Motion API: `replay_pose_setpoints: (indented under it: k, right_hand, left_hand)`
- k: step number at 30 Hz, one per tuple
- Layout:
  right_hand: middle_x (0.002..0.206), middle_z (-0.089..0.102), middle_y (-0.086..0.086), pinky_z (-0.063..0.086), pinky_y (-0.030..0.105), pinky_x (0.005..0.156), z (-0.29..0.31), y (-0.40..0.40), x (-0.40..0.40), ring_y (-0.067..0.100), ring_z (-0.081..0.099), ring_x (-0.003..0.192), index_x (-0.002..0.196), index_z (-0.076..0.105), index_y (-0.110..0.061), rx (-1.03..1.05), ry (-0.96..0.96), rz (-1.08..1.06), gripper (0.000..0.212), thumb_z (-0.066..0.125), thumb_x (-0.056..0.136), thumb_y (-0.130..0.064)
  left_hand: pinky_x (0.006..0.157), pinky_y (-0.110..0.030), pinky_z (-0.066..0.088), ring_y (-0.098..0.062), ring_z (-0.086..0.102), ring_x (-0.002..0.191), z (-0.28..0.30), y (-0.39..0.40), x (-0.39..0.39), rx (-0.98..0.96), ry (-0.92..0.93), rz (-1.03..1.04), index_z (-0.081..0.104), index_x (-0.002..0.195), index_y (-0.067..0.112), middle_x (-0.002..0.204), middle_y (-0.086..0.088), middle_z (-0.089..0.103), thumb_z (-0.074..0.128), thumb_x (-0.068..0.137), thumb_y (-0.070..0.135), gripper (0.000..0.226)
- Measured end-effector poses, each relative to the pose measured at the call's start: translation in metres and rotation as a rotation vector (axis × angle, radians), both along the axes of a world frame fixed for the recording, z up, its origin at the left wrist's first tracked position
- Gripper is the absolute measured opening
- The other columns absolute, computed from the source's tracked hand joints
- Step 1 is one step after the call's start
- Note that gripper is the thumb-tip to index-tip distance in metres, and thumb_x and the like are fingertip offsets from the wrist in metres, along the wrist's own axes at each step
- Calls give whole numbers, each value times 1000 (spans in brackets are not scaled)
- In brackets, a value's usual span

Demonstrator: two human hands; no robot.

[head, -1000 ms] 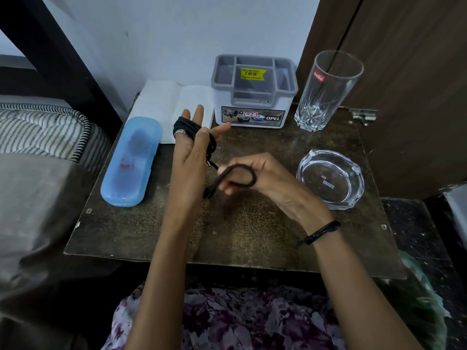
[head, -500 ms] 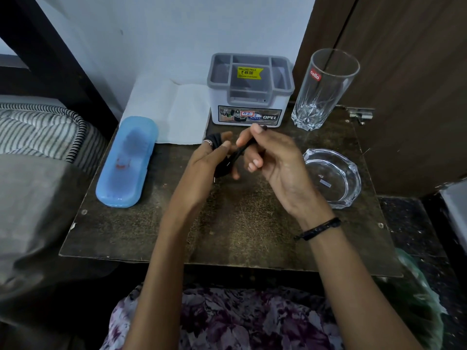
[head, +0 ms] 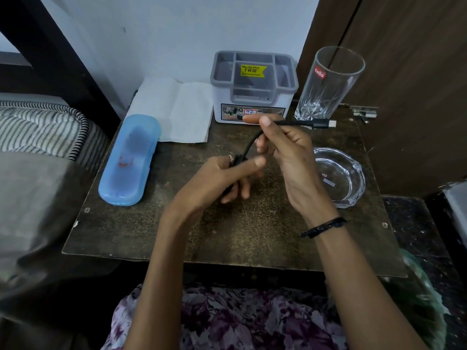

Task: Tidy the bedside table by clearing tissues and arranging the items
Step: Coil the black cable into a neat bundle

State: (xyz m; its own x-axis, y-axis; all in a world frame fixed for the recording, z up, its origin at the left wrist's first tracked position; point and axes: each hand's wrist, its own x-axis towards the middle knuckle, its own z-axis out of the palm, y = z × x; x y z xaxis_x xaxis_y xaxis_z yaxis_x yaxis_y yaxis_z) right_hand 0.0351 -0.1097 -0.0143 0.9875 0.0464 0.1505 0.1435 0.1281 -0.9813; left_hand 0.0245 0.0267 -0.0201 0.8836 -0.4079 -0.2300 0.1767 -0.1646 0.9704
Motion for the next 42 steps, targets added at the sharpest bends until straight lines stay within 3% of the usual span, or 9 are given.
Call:
replay_pose_setpoints:
  k: [2,5,8,11,16,21,28,33,42]
  right_hand:
    - [80,65,-10,38,23,67,-4,-1,2,4,49,73,90,71,-25,-23,22,-44,21,51,94,-19]
    - [81,64,-11,42,21,60,-10,-2,2,7,54,71,96,70,-20,-41,147,-11,20,51,94,-26]
    - [59,63,-8,44,17,58,-9,1,0,-2,56,52,97,67,-14,-27,280,76,26,46,96,-28]
    - [48,59,-12,47,28,71,-9,3,0,1,58,55,94,68,-14,-34,272,57,27,46,95,-30]
    - [55,62,-3,48,25,62,-11,4,1,8,58,52,89,69,-12,-52,234,-68,24,51,94,-27]
    - [77,72,7,54,42,76,-12,2,0,19,66,68,87,69,-17,-86,226,-110,22,52,94,-29]
    - [83,69,8,56,34,69,-14,2,1,21,67,77,93,64,-8,11,283,-203,15,57,91,-21]
    - [50,64,-4,50,17,46,-9,0,1,6,61,46,88,61,-15,163,414,-196,19,47,96,-26]
    - [58,58,-5,48,13,46,2,-3,5,2,57,47,83,62,-11,546,494,-214,6,61,88,-15]
  left_hand:
    - [33,-13,23,-5,27,28,3,-3,-3,-41,2,-46,65,70,8,36,5,45,57,81,37,32]
    - [34,-16,23,-3,21,25,6,-5,-5,-202,17,-40,57,61,11,32,7,37,49,85,28,30]
    - [37,-17,28,-2,22,25,6,-6,-7,-321,48,2,56,61,14,33,8,38,49,82,30,27]
    - [39,-15,34,-4,29,24,6,-5,-6,-385,72,98,57,61,14,35,6,43,52,79,31,25]
    - [42,-12,40,-5,46,33,1,-8,0,-238,24,219,58,65,11,43,4,56,59,83,18,19]
    - [46,-12,40,-2,45,41,-2,-6,1,-180,-38,235,58,80,8,48,8,54,56,87,8,7]
    - [53,-13,43,2,49,48,-5,-13,0,118,-307,338,54,90,19,69,9,61,55,86,7,13]
    - [68,-4,42,16,56,74,0,-21,-3,206,-532,416,62,109,24,87,25,61,54,87,6,29]
    - [48,-13,36,0,41,47,7,-10,-1,-51,-496,481,64,100,16,50,13,51,49,89,3,22]
